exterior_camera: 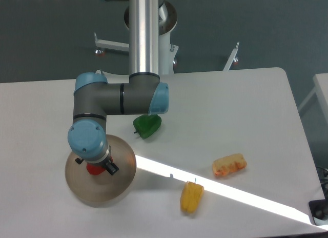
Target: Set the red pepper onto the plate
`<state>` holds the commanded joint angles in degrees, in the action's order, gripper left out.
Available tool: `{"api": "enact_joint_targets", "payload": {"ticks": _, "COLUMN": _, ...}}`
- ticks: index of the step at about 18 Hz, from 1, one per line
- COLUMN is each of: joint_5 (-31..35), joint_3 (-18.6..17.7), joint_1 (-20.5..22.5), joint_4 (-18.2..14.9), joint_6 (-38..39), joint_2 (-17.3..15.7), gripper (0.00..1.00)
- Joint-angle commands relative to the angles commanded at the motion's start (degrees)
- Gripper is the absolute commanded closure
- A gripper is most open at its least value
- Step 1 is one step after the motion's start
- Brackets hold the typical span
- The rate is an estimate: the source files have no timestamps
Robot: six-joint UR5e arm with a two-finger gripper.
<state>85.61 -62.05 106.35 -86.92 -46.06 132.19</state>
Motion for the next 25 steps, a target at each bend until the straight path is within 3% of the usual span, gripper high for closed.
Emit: {"api": "enact_joint_targets", "payload": {"ticks": 25, "joint_5": -0.09, "joint_3": -0.79, "joint_1": 0.00, "joint_4": 1.23, "joint_6": 0.44, "joint_2": 0.79, "gripper": 0.40}}
